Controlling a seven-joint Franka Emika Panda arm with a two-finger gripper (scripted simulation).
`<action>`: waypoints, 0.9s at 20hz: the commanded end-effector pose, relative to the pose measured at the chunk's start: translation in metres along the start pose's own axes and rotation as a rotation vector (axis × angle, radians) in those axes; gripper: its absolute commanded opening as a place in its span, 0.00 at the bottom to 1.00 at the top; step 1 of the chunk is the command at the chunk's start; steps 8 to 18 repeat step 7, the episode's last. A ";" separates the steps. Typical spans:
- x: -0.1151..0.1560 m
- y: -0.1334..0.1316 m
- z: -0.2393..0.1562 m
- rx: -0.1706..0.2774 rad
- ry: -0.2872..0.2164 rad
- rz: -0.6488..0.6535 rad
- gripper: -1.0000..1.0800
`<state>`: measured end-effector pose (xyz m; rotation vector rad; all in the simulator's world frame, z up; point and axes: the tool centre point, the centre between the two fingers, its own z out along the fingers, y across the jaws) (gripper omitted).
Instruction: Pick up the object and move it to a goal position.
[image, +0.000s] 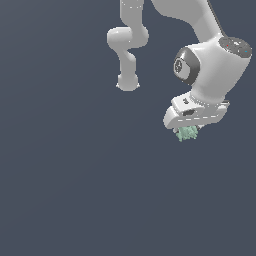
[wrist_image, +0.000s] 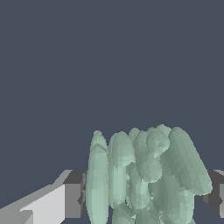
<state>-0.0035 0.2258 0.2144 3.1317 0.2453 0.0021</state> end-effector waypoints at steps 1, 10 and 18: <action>-0.001 -0.012 -0.010 0.000 -0.001 0.003 0.00; 0.000 -0.020 -0.016 0.000 -0.001 0.003 0.00; 0.000 -0.020 -0.016 0.000 -0.001 0.003 0.00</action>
